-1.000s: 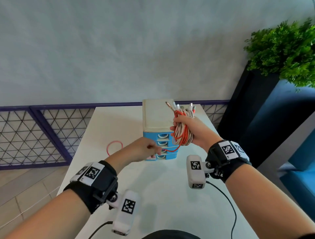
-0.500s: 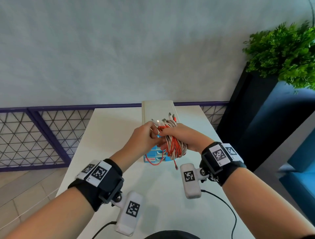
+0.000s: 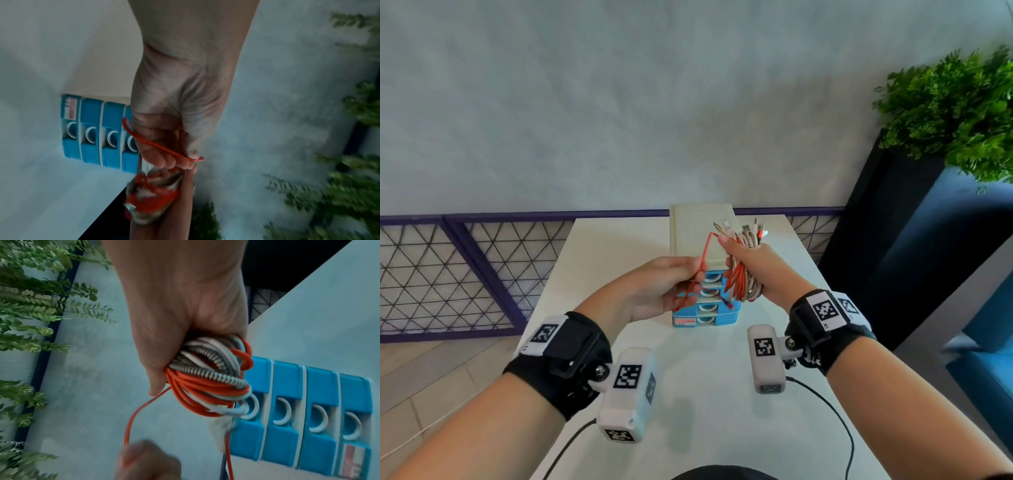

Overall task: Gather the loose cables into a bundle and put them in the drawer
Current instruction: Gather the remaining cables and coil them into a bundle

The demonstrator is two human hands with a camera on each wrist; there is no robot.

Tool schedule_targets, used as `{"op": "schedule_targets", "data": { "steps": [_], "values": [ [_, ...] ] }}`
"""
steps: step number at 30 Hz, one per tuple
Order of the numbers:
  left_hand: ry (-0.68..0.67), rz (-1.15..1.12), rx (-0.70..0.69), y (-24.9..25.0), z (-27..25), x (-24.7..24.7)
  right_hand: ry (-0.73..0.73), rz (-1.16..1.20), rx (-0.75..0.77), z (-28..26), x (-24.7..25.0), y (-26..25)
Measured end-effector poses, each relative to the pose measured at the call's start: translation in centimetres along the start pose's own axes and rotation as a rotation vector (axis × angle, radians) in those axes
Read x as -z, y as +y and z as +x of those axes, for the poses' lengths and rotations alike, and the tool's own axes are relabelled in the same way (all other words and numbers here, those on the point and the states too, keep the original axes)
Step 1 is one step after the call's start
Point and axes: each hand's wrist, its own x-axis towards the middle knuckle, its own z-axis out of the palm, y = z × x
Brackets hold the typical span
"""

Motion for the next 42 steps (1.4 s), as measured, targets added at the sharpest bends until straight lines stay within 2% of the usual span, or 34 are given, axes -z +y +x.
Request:
{"op": "schedule_targets", "data": {
  "steps": [2,6,8,10,12,14,17,20,22,23,25,27,29,31,34,36,38,42],
  "values": [
    [0.025,0.086,-0.011,0.1,0.3,-1.3,-0.036,0.066,-0.001,-0.2,-1.0,-0.3],
    [0.075,0.117,-0.016,0.2,0.8,-2.1,-0.204,0.301,-0.004,-1.0,-2.0,-0.8],
    [0.075,0.131,-0.009,0.3,0.6,-2.1,-0.240,0.268,0.023,-1.2,-2.0,-1.1],
    [0.057,0.158,0.007,0.2,0.3,-2.1,-0.199,0.166,0.064,-1.3,-2.3,-1.3],
    [0.053,0.200,0.015,0.0,0.1,-2.1,-0.077,0.101,0.075,-1.2,-2.5,-1.5],
    [0.034,0.215,0.030,-0.4,-0.1,-2.0,0.035,0.144,0.069,-0.8,-2.3,-1.5],
    [-0.114,0.218,0.120,-0.9,-0.9,-1.1,0.153,0.299,0.088,-0.1,-0.8,-1.8],
    [-0.279,0.317,0.238,-1.7,-1.9,0.9,0.150,0.437,0.106,0.0,0.9,-2.5],
    [-0.318,0.473,0.244,-2.1,-2.1,1.7,0.093,0.475,0.098,-0.3,1.4,-2.8],
    [-0.290,0.613,0.204,-2.1,-1.8,1.9,0.059,0.463,0.088,-0.4,1.5,-2.9],
    [-0.129,0.950,0.066,-1.9,-1.1,1.6,-0.019,0.409,0.045,-0.5,1.1,-3.0],
    [0.073,1.062,-0.116,-1.4,-0.3,1.1,-0.088,0.327,0.015,-0.6,0.5,-2.9],
    [0.211,0.968,-0.308,-0.8,0.4,0.6,-0.128,0.170,0.026,-0.7,-0.2,-2.8],
    [0.284,0.864,-0.426,-0.3,0.9,0.2,-0.159,0.049,0.050,-1.0,-0.9,-2.7],
    [0.318,0.740,-0.519,-0.3,1.6,0.0,-0.256,0.158,0.005,-1.4,-1.4,-2.3],
    [0.333,0.649,-0.526,-0.5,1.9,0.2,-0.324,0.274,-0.035,-1.6,-1.7,-2.2],
    [0.335,0.566,-0.500,-0.5,1.9,0.1,-0.333,0.254,-0.016,-1.5,-1.9,-2.0],
    [0.314,0.299,-0.293,-0.4,1.4,0.2,-0.159,0.127,0.044,-0.7,-1.3,-1.3]
  ]
}}
